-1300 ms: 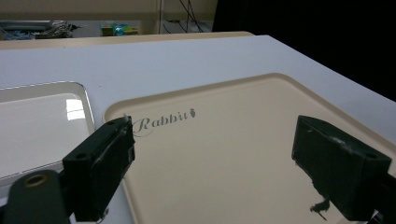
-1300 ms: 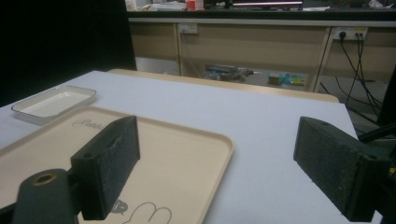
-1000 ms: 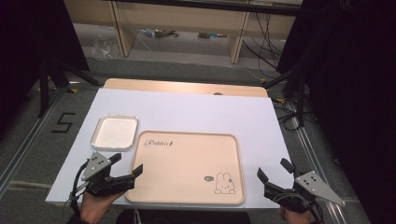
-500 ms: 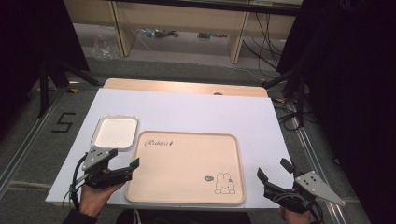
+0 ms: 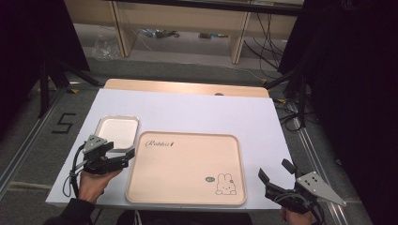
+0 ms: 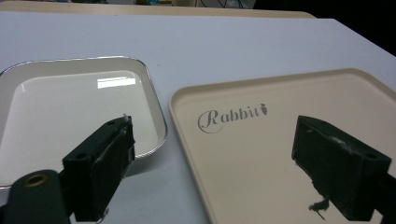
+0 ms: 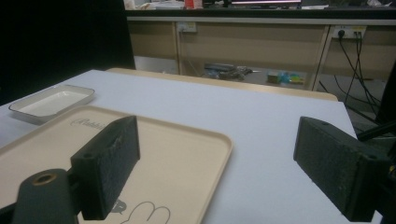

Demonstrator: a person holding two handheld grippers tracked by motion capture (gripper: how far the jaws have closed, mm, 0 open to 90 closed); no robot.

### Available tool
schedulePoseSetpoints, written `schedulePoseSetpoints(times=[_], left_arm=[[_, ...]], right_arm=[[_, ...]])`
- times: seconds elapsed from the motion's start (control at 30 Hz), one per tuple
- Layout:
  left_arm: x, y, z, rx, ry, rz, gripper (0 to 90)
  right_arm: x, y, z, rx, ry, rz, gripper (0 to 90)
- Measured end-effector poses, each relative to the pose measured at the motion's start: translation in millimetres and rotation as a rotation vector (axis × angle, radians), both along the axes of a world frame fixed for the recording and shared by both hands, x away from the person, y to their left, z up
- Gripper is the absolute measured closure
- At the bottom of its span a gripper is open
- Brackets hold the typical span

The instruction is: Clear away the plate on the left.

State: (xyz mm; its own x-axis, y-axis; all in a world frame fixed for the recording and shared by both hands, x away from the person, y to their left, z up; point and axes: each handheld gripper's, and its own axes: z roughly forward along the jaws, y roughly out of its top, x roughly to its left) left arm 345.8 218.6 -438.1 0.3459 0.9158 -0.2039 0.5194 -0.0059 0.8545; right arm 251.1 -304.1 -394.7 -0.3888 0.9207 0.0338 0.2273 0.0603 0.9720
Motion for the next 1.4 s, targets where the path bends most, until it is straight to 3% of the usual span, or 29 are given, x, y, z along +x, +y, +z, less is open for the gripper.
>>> schedulePoseSetpoints(times=[0.07,0.1,0.17,0.5,0.57,0.63,0.7,0.73,0.77,0.8,0.97,1.03,1.07,1.13,1.17,1.4], left_arm=[[2.2,1.5,-0.2,0.007,-0.002,0.007,12.5],[4.5,3.3,0.0,0.018,-0.002,0.012,12.5],[13.1,8.1,-0.1,0.036,0.017,0.02,12.3],[37.1,24.5,-3.9,0.064,0.076,0.089,13.0],[42.5,32.9,-4.2,0.096,0.1,0.105,13.5],[46.1,38.5,-4.9,0.101,0.111,0.118,13.8],[51.7,50.1,-5.8,0.081,0.132,0.154,14.8],[54.0,57.1,-6.4,0.096,0.138,0.169,15.0],[56.9,62.5,-7.9,0.098,0.14,0.2,15.0],[57.8,64.5,-8.3,0.1,0.149,0.215,15.1],[63.2,69.3,-10.3,0.139,0.171,0.216,17.1],[68.2,74.2,-12.2,0.127,0.185,0.246,18.8],[70.7,78.2,-12.3,0.14,0.201,0.251,20.4],[73.0,82.1,-12.6,0.144,0.212,0.255,22.5],[78.5,88.6,-14.7,0.112,0.211,0.278,25.9],[90.5,103.1,-24.2,0.092,0.252,0.301,39.0]], right_arm=[[-0.2,0.0,0.2,-0.002,0.002,-0.001,15.1],[-1.6,0.8,0.9,0.008,0.027,0.003,15.1],[-0.2,0.2,0.0,0.001,0.002,-0.001,15.1],[0.0,-0.1,0.1,0.002,0.005,0.002,15.1],[-0.7,1.3,0.0,0.021,0.018,0.002,15.1],[-0.9,1.3,0.1,0.021,0.017,0.003,15.1],[-0.4,0.0,0.2,0.002,0.004,-0.001,15.1],[-0.2,0.1,0.2,0.002,0.005,-0.001,15.1],[-1.4,1.5,0.6,0.023,0.037,0.001,15.1],[-0.5,-0.3,0.6,-0.001,0.017,0.0,15.1],[-0.7,1.6,0.1,0.026,0.03,0.005,15.1],[-0.4,-0.4,0.5,-0.002,0.014,0.003,15.1],[-1.0,1.8,-0.2,0.032,0.023,0.004,15.1],[-0.4,1.1,-0.1,0.025,0.02,0.009,15.1],[-1.1,1.9,-0.1,0.034,0.032,0.004,15.1],[0.0,0.0,0.1,0.007,0.012,0.0,15.1]])
